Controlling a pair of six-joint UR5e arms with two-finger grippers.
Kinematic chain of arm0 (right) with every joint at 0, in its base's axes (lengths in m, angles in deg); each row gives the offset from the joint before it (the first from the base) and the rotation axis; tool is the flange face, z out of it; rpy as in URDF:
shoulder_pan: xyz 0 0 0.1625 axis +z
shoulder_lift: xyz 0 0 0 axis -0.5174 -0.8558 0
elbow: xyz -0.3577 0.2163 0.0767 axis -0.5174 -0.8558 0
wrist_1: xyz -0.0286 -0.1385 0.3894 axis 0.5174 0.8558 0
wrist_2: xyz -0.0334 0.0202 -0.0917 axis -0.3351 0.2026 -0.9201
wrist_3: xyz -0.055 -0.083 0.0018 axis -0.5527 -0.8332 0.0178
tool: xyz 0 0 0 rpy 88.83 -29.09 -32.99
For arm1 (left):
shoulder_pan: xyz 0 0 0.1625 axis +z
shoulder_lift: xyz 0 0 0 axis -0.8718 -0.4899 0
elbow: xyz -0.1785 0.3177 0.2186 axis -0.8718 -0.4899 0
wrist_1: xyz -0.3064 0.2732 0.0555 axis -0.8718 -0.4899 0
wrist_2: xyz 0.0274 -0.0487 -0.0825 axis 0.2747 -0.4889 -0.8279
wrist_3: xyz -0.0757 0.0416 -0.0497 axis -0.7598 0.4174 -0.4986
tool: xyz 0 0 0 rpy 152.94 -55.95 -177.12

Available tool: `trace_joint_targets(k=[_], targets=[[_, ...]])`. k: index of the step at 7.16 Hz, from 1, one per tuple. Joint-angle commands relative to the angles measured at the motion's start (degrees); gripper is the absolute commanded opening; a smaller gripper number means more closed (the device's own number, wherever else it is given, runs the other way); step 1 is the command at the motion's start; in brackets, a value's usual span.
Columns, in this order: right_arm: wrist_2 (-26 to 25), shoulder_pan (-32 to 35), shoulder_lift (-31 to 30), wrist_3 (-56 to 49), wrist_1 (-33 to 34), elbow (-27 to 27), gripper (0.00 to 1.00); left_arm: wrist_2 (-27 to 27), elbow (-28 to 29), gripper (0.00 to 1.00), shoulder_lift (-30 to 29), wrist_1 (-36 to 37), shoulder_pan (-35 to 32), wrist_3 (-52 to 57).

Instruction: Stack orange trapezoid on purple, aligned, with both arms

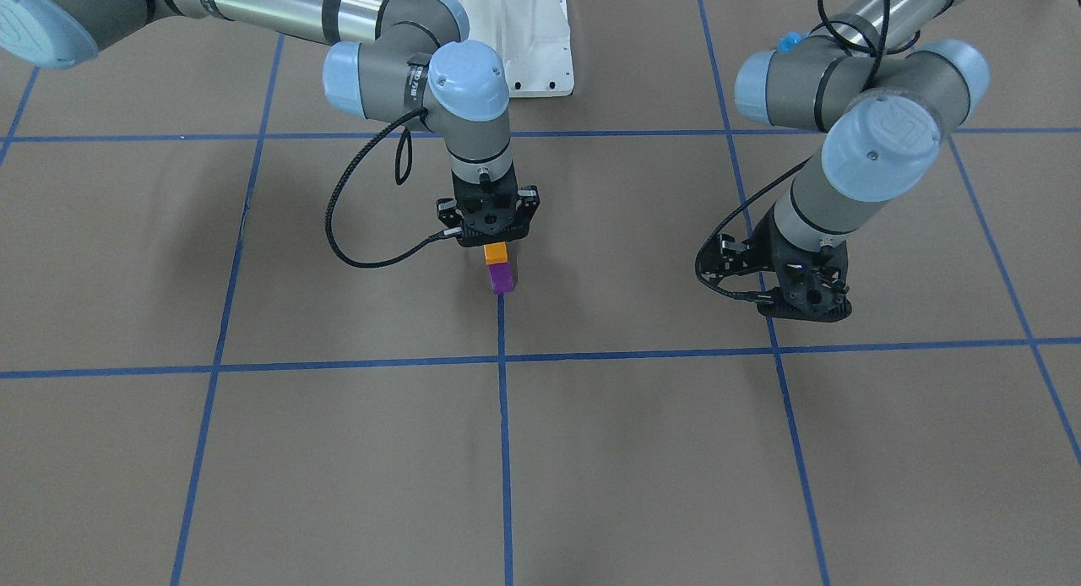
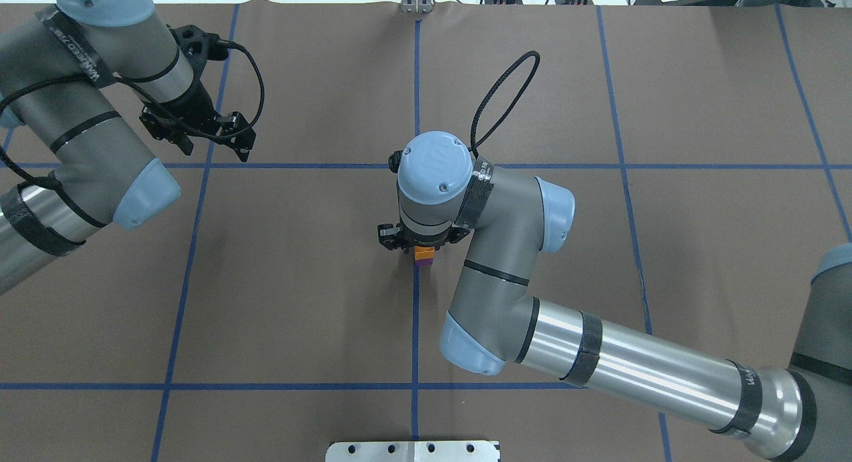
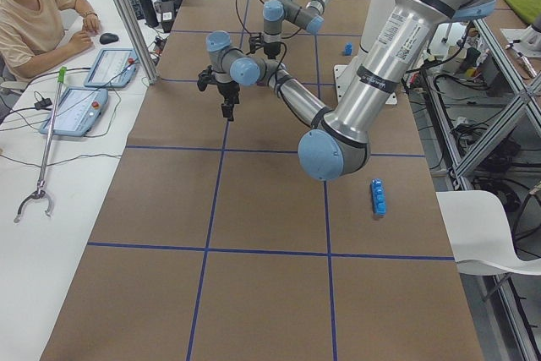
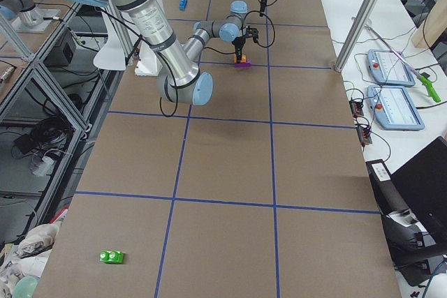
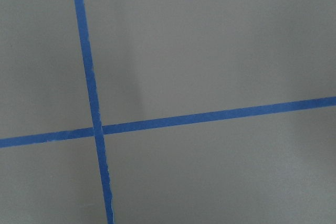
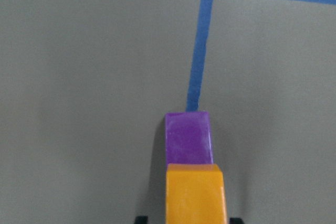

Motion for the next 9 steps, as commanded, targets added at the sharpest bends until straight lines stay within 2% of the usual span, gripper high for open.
trace_joint_targets(k=[1, 3, 4, 5, 6, 7, 8, 9], targets=[[-0.02, 0.41, 0.05, -0.05, -0.04, 1.18, 1.0, 0.0, -0.35, 1.0, -0.01, 0.09, -0.09, -0.01], [4.61, 5.83, -1.96, -0.14, 1.53, 7.48, 1.0, -0.09, -1.58, 0.99, 0.42, 0.44, -0.7, 0.51], [10.12, 11.17, -6.59, -0.32, 3.63, 12.48, 1.0, -1.04, -3.93, 0.99, 3.56, 0.09, -1.66, 1.3], [13.83, 15.92, -15.34, -3.45, 3.04, 18.53, 1.0, -2.62, -5.26, 0.99, 5.77, 0.09, -4.11, 4.7], [16.91, 21.8, -23.6, -14.1, 2.86, 21.55, 1.0, -3.16, -6.14, 0.99, 9.01, -0.17, -6.66, 9.96], [22.86, 30.04, -30.91, -24.73, 2.86, 21.49, 1.0, -3.51, -6.15, 0.99, 12.0, -0.18, -10.51, 17.23], [26.92, 38.65, -36.72, -36.15, 3.12, 20.97, 1.0, -7.26, -6.15, 0.99, 15.86, -0.18, -15.16, 24.26], [27.22, 45.61, -43.05, -45.57, 3.3, 20.62, 1.0, -9.64, -6.24, 0.99, 20.59, -0.26, -20.6, 30.95]])
